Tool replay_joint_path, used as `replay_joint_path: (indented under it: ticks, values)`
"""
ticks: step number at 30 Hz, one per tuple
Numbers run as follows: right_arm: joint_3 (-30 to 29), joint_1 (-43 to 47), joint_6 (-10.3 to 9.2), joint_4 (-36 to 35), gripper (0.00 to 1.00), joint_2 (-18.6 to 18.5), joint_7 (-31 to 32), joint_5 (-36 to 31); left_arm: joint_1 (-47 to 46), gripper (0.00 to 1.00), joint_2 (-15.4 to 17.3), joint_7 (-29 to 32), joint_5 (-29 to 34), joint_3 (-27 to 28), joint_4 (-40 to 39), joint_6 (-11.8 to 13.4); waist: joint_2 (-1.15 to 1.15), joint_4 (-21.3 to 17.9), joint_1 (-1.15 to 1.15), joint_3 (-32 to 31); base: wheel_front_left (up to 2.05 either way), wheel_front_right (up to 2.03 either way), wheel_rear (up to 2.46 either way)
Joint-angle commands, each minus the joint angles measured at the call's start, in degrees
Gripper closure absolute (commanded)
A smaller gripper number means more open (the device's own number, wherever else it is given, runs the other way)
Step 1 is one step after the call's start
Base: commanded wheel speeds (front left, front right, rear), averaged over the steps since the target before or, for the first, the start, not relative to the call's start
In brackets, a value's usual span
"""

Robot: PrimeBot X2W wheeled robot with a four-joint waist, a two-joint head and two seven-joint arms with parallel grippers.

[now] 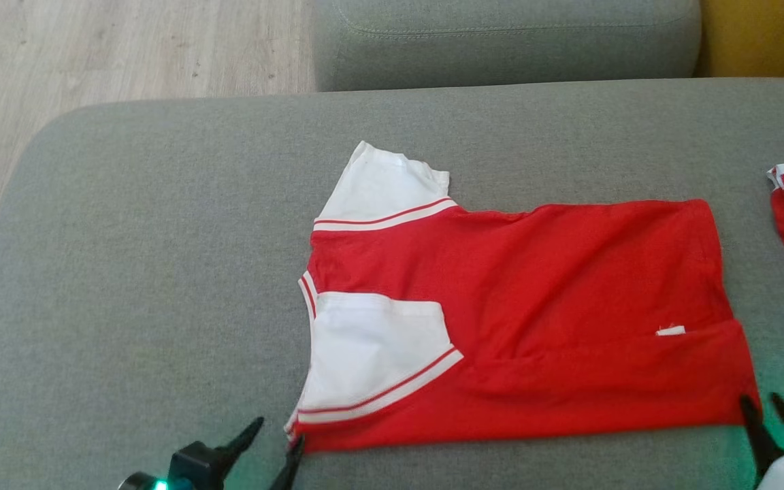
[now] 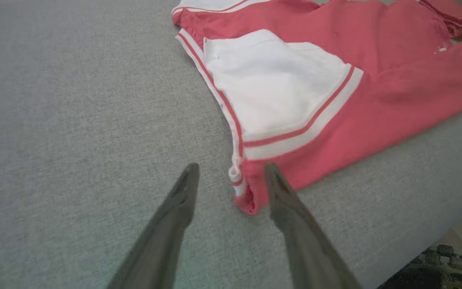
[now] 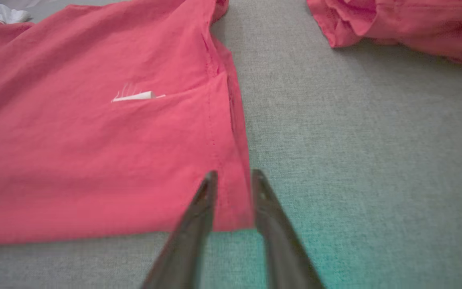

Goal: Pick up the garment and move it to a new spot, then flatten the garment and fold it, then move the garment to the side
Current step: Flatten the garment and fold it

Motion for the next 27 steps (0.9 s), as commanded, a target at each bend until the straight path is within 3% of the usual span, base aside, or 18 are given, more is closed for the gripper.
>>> replay_joint_path:
  ticks: [1, 6, 9, 16, 18, 22, 27]
  values:
    - [-0.2, 0.3, 0.39, -2.3, 0.0, -1.7, 0.0, -0.4, -2.5, 0.0, 1.6, -0.7, 0.3, 2.0, -0.9, 0.4, 0.0, 0.0, 0.0, 0.0, 0.0, 0.0, 0.0]
    - [-4.1, 1.9, 0.39, -8.1, 0.0, -1.3, 0.8, -3.6, -5.8, 0.0, 2.0, -0.8, 0.6, 3.3, -1.8, 0.3, 0.0, -0.8, 0.0, 0.7, 0.0, 0.0, 0.0]
    - [-5.9, 1.9, 0.39, -12.1, 0.0, 0.0, 2.0, -5.6, -11.6, 0.0, 2.8, 0.9, 1.5, 4.2, -2.7, -1.2, 0.0, -1.3, 0.0, 2.1, 0.0, 0.0, 0.0]
    - [-5.1, -0.4, 0.39, -18.8, 0.0, 1.1, 5.4, -8.8, -33.8, 0.0, 3.7, 14.0, -0.4, 5.2, -0.1, -11.1, 0.0, -4.5, 0.0, 7.8, 0.0, 0.0, 0.0]
    - [-4.5, -1.8, 0.39, -19.5, 0.0, 1.0, 5.7, -8.6, -40.1, 0.0, 3.4, 19.2, -2.6, 5.2, 2.5, -12.8, 0.0, -5.8, 0.0, 9.6, 0.0, 0.0, 0.0]
    - [-2.5, -5.1, 0.39, -19.7, 0.0, 0.8, 5.6, -8.3, -50.5, 0.0, 3.1, 29.1, -8.2, 4.9, 9.3, -14.0, 0.0, -8.9, 0.0, 13.1, 0.0, 0.0, 0.0]
    - [0.6, -9.6, 0.39, -19.0, 0.0, 1.0, 4.6, -8.5, -58.7, 0.0, 3.3, 30.7, -8.4, 2.5, 17.4, -14.2, 0.0, -13.0, 0.0, 16.6, 0.0, 0.0, 0.0]
